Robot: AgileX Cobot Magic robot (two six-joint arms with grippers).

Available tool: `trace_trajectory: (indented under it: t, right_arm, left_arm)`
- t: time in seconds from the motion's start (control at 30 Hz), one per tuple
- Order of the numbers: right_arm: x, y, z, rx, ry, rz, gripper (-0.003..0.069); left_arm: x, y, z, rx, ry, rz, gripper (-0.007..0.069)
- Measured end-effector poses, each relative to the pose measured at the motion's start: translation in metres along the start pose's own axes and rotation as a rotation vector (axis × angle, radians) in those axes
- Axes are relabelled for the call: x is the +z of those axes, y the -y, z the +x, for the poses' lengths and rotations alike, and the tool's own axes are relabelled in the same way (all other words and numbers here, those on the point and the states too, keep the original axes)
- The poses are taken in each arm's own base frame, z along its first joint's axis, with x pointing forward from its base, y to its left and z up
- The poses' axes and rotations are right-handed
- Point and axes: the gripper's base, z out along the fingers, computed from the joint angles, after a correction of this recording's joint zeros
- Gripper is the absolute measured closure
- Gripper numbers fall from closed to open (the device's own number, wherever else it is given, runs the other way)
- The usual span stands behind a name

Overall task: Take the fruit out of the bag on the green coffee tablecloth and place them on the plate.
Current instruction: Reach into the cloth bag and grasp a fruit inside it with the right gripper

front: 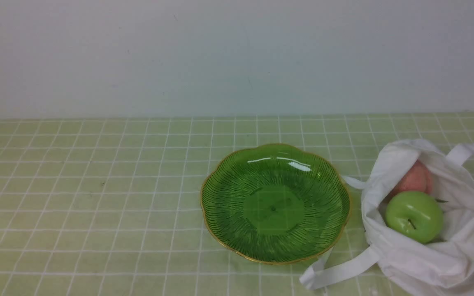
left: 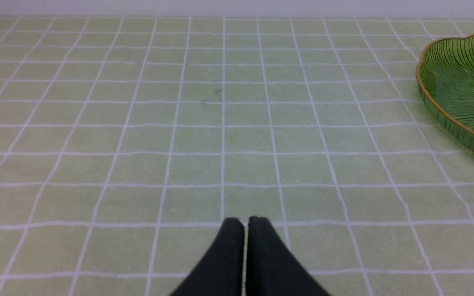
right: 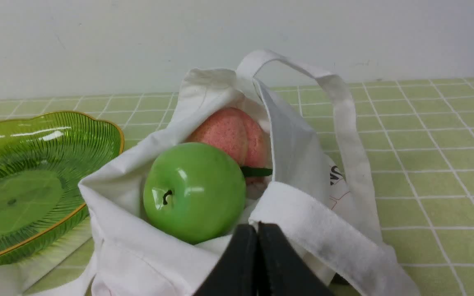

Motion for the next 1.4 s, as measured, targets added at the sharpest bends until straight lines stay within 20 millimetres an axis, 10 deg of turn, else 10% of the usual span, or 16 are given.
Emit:
trace_trajectory:
  t: [1.4]
  right_arm:
    - [0.0,-0.0006,-0.001,0.048,0.011,-0.007,0.0674]
  left_arm:
    - [0.0,0.0,0.0,0.0,0.0,0.0,0.0632]
